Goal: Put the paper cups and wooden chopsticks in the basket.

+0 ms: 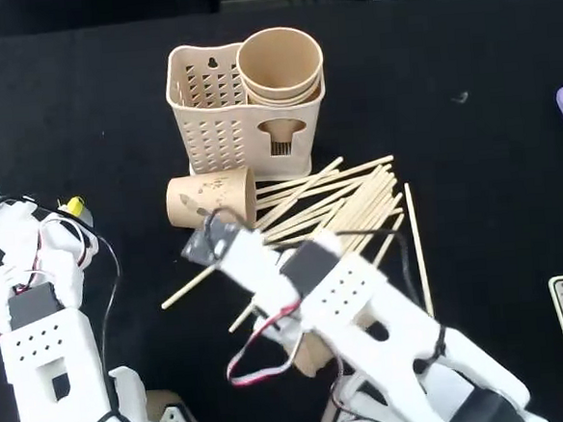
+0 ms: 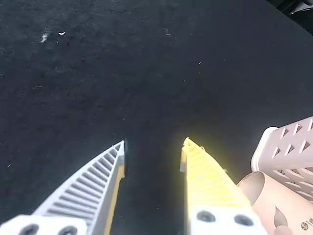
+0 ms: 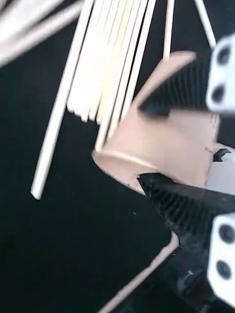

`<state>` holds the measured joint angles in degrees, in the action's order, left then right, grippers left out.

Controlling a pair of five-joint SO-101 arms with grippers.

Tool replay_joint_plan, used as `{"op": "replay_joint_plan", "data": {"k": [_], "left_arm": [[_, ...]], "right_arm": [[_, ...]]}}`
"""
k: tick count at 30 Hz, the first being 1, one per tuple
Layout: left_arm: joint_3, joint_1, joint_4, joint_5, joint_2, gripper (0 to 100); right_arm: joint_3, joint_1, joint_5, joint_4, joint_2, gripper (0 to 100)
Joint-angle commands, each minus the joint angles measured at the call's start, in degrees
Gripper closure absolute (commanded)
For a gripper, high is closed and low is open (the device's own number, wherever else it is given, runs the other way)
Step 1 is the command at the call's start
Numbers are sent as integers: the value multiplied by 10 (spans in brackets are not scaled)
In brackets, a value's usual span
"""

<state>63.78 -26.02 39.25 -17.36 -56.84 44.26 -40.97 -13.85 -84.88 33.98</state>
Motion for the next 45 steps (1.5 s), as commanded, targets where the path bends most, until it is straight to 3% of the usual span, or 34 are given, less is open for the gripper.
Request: {"op": "replay_joint_plan", "data": {"k": [1,4,10,13,16,19,21,24,31,36,45], "left_arm": [[-5,-6,-12,-5,-11,812],[-4,-6,-12,-5,-11,812],[-3,-6,-12,-5,-11,812],[-3,-6,-12,-5,-11,812],[-3,-6,-12,-5,-11,812],[-3,-6,-12,-5,-11,812],[-3,-6,-12,-5,-11,812],[-3,-6,-12,-5,-11,812],[-2,-6,-12,-5,-11,812],[-2,-5,-12,-5,-11,812],[-2,-6,-12,-5,-11,812]], "right_arm": [[-62,53,-12,-20,-1,965],[-105,122,-84,-52,-1,988],[-179,326,-212,-60,-1,988],[-189,405,-241,-28,0,988],[-169,427,-239,-6,0,987],[-175,364,-210,-65,-1,946],[-213,283,-167,-151,-1,849],[-215,156,-142,-163,10,751],[-76,-82,-103,-108,56,773],[-7,-120,-37,-40,68,635],[58,-150,-38,20,65,671]]}}
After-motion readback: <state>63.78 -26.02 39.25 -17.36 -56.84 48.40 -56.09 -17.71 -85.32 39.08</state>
